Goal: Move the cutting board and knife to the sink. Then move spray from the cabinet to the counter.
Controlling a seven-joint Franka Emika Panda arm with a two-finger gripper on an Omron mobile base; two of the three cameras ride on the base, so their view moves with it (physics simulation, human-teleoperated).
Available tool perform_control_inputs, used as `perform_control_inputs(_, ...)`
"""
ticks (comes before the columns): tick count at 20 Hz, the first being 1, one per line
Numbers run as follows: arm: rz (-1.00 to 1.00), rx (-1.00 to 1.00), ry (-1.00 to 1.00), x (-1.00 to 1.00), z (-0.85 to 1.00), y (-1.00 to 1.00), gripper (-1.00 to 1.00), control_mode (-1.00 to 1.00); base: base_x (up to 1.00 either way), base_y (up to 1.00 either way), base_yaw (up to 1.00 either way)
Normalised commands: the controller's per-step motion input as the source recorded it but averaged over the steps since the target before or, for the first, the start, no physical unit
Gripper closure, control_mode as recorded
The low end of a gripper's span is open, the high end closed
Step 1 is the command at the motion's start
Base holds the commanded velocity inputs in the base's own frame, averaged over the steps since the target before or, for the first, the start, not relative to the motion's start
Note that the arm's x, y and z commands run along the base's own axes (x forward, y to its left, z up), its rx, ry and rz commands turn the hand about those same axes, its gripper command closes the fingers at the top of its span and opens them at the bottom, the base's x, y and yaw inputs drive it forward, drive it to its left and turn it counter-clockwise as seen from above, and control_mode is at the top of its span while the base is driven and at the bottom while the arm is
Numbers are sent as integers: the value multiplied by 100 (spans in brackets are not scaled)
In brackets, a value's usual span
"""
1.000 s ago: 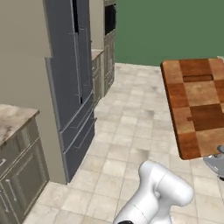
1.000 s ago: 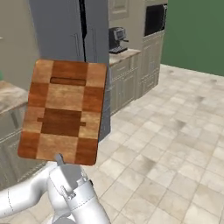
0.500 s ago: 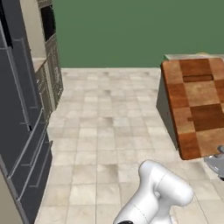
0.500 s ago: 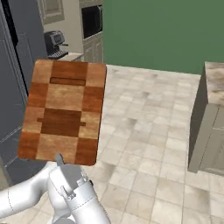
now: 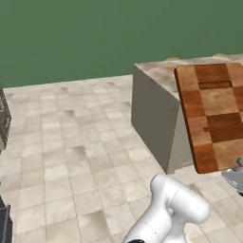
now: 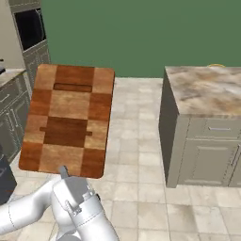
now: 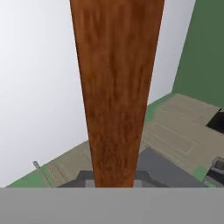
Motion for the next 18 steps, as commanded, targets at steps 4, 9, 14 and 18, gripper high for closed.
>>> perform_control_inputs(4, 0, 0, 0, 0, 0, 0, 100, 100, 100, 0, -44)
perform_control_inputs(9, 0, 0, 0, 0, 0, 0, 100, 100, 100, -9, -40)
perform_control_inputs(14, 0, 0, 0, 0, 0, 0, 100, 100, 100, -32, -31)
perform_control_inputs(18, 0, 0, 0, 0, 0, 0, 100, 100, 100, -57, -22)
